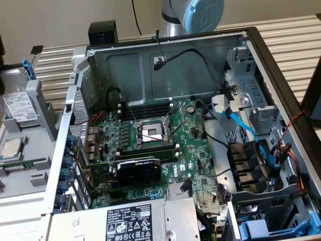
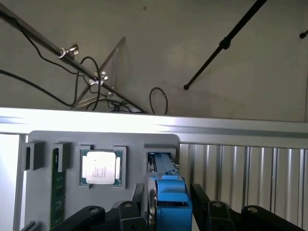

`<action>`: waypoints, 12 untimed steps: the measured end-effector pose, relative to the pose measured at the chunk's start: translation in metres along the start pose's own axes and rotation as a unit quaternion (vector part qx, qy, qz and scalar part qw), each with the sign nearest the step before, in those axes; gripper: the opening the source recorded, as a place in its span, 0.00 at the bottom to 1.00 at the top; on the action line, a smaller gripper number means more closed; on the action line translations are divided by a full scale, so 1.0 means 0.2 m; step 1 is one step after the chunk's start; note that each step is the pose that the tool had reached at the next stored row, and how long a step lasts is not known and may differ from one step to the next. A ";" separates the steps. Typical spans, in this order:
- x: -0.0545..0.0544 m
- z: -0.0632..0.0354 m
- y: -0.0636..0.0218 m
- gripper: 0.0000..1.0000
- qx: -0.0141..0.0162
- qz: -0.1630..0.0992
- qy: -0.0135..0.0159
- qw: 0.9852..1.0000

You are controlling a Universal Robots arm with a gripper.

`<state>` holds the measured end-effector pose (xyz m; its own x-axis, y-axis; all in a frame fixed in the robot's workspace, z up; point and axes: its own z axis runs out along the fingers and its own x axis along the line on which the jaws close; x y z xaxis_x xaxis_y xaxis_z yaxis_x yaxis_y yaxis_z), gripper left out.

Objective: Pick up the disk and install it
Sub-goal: 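Pick up the disk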

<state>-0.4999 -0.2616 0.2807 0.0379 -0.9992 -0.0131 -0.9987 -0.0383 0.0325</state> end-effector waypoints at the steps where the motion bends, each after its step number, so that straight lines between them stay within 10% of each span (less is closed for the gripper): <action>1: 0.00 0.000 0.000 0.51 0.000 0.000 0.000 1.000; 12: 0.00 0.005 0.000 0.51 0.000 0.000 0.000 1.000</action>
<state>-0.4999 -0.2615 0.2797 0.0379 -0.9992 -0.0127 -0.9988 -0.0383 0.0318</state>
